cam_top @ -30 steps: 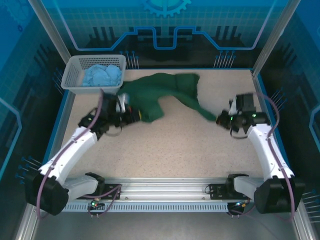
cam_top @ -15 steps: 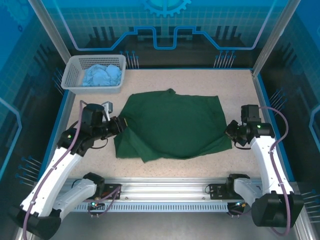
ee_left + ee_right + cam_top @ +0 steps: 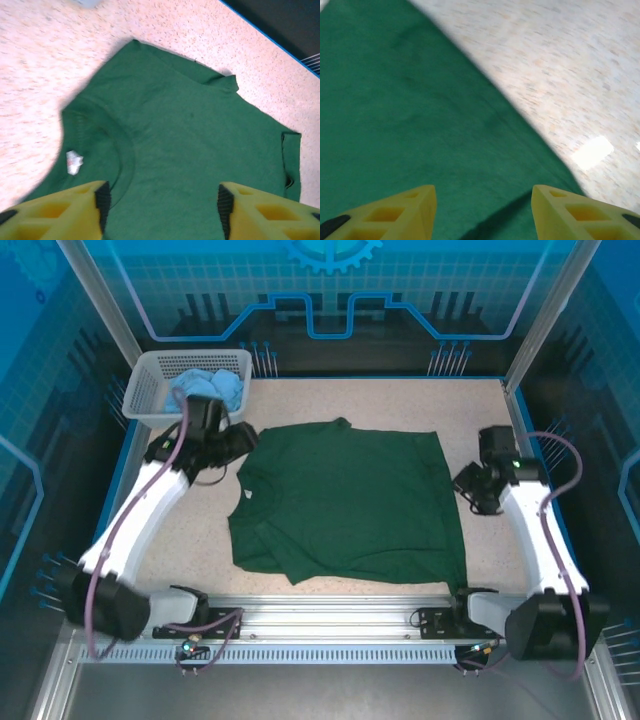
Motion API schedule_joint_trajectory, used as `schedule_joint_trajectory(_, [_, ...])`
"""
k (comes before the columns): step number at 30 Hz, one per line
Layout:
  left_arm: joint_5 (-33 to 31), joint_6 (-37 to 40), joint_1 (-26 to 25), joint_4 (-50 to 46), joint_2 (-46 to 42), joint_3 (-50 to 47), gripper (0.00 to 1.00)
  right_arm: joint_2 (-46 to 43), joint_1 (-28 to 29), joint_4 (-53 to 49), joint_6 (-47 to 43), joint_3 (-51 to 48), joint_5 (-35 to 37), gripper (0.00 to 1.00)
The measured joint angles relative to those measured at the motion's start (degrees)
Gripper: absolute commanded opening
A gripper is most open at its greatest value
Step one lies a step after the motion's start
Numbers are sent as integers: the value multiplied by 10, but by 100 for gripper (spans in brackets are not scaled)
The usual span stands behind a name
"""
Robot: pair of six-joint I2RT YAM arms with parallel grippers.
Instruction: Fold and stack the t-shirts
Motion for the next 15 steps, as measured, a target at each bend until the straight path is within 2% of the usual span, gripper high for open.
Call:
schedule_joint_trajectory(4, [17,-3,-20,-22,186,110,53,165,71,2,-27,132,12,47])
schedule_joint_trajectory(7, [28,-1,-47,-50,308,191,50,294,101,2,-47,221,18,42])
schedule_joint_trajectory(15, [42,9,-82,-111,552,417,49,575,106,-28,-87,439,19,32])
